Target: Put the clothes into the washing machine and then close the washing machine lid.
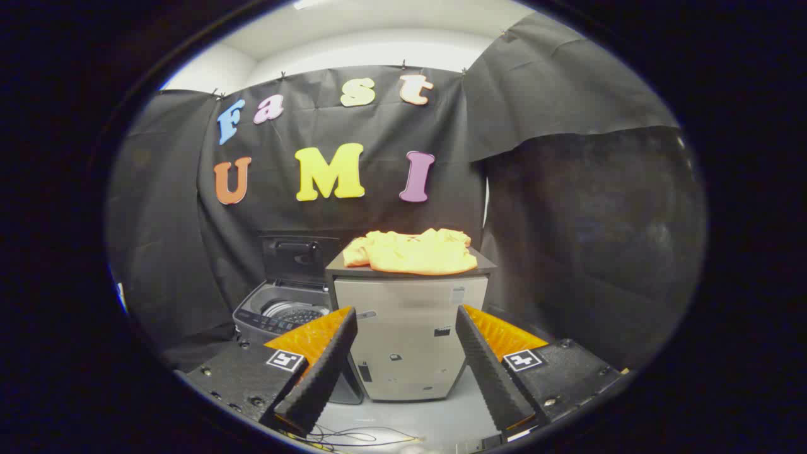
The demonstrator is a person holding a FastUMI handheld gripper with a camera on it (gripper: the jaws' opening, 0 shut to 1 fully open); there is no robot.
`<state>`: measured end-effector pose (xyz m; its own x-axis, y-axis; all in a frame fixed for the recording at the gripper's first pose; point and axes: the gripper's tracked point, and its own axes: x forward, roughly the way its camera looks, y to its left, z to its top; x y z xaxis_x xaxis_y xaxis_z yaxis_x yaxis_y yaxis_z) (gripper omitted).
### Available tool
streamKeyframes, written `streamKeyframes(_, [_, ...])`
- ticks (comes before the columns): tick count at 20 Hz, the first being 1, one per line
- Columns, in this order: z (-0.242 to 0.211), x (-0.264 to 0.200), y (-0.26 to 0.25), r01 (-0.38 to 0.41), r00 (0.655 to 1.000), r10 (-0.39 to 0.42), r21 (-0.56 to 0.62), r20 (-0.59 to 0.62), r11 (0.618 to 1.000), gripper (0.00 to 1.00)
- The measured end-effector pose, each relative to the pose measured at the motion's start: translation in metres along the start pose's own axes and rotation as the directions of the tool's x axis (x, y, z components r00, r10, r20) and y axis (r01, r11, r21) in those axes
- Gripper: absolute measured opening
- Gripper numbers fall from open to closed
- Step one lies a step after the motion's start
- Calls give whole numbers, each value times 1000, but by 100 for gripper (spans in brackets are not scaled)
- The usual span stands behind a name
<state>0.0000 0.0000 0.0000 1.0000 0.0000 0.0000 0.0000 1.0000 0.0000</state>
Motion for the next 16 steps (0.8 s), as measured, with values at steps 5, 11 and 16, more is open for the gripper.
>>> streamKeyframes(5, [-2, -1, 0, -5, 1000, 5, -1, -1, 1000, 100])
streamKeyframes(11, [-1, -1, 10, -21, 1000, 21, -18, 0, 1000, 100])
streamKeyframes(16, [8, 1, 18, -8, 1000, 8, -16, -6, 1000, 100])
